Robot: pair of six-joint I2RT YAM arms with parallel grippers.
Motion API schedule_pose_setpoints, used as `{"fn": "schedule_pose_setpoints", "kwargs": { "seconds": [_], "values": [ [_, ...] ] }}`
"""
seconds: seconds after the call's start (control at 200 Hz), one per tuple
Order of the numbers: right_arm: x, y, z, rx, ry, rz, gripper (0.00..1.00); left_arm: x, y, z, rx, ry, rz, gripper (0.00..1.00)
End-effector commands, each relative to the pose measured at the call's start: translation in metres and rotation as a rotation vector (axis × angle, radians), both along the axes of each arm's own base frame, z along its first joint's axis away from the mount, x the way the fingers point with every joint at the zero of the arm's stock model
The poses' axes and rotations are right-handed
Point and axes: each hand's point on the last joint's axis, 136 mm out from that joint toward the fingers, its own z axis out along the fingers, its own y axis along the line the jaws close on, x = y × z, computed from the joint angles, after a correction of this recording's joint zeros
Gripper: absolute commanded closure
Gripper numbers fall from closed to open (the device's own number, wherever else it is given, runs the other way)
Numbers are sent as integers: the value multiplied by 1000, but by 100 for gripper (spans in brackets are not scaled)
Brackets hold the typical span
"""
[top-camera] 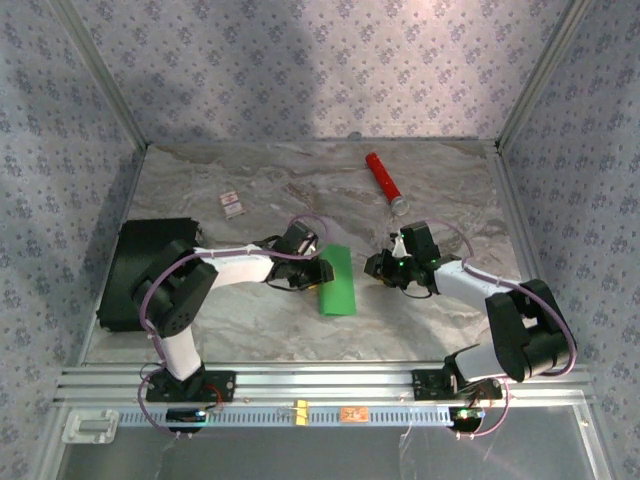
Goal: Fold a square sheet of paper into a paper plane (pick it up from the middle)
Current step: Hold the square sheet of paper at the center of the table.
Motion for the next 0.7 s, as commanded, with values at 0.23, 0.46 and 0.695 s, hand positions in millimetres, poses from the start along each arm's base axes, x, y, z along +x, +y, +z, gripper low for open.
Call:
{"fn": "schedule_pose_setpoints", "kwargs": {
  "seconds": [0.23,0.46,0.695],
  "values": [
    [-3,-1,-3,-20,13,-1,73,-11,52,-44,274,75,36,58],
    [-3,-1,-3,-23,15,0,73,-13,51,-51,300,90,12,58],
    [-4,-1,-2,-31,18,5,73,-12,49,-55,333,94,-15,57]
  ]
}}
